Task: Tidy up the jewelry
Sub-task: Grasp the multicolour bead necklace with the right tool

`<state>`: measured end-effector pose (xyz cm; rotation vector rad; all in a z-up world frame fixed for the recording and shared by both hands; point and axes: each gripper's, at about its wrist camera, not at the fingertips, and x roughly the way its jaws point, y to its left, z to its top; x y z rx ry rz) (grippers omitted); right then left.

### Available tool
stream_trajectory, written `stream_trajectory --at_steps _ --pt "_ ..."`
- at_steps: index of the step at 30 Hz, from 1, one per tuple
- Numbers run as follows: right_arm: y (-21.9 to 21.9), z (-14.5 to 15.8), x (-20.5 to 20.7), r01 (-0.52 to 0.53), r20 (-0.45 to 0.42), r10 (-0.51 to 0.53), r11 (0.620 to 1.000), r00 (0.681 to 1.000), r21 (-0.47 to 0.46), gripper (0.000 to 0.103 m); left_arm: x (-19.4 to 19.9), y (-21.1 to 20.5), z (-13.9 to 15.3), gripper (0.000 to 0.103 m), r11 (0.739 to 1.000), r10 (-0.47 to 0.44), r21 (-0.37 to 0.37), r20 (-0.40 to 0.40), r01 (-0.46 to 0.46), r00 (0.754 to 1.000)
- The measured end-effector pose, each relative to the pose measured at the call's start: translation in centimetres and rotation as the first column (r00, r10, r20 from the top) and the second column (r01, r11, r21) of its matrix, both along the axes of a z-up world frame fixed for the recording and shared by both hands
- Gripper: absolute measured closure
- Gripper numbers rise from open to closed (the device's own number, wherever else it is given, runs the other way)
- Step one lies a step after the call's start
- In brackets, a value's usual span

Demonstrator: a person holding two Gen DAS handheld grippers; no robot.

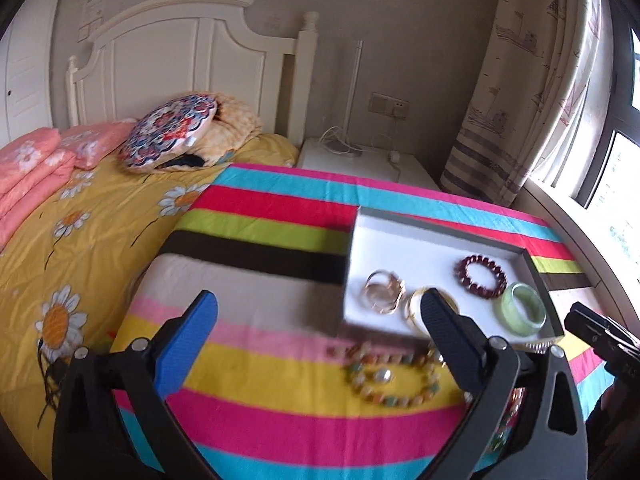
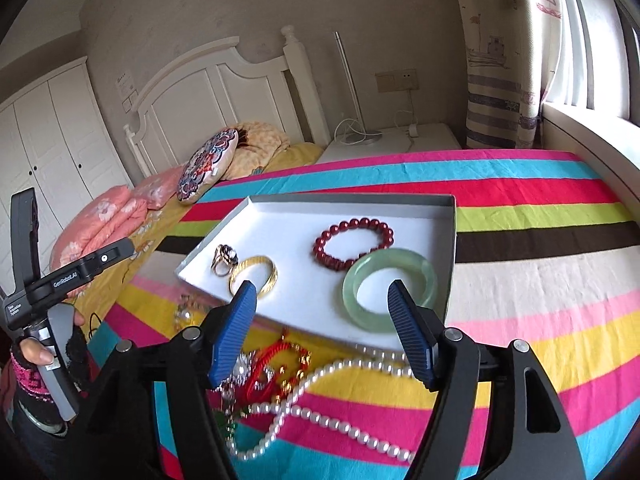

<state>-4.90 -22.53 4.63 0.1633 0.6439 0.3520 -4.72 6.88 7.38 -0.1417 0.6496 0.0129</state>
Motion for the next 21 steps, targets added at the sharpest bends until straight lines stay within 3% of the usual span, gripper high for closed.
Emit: stream_trajectory --at_steps 9,13,16,18,21 --pt "5.5 -1.5 -1.8 -0.167 -0.049 0.163 0.983 0.985 -0.08 0.036 -3.3 0.4 -3.1 0.002 0.999 0.016 -0.03 -0.065 -0.018 0.998" --pt "9.4 -1.7 -1.4 -0.28 -0.077 0.271 0.95 0.959 -0.137 0.036 -4.4 0.9 -3.8 0.002 0.998 0.064 0.014 -0.068 -0.063 0.996" --pt "12.4 -1.9 -1.3 -0.375 -0.091 0.365 0.915 0.927 -0.146 0.045 -5.4 2.0 -3.8 0.002 0.995 0.096 0.016 -0.06 -0.095 0.994" --pt "14.6 -2.3 -1.0 -0.427 -0.108 0.414 0.887 0.904 -0.174 0.057 -5.9 2.9 -4.0 0.002 0.993 0.114 0.019 -0.067 -0.113 0.991" --pt "17.5 -3.2 -0.4 -0.478 -0.15 0.455 0.851 0.878 -0.216 0.064 -6.1 4.1 -4.2 0.002 0.992 0.125 0.009 -0.086 -0.125 0.988"
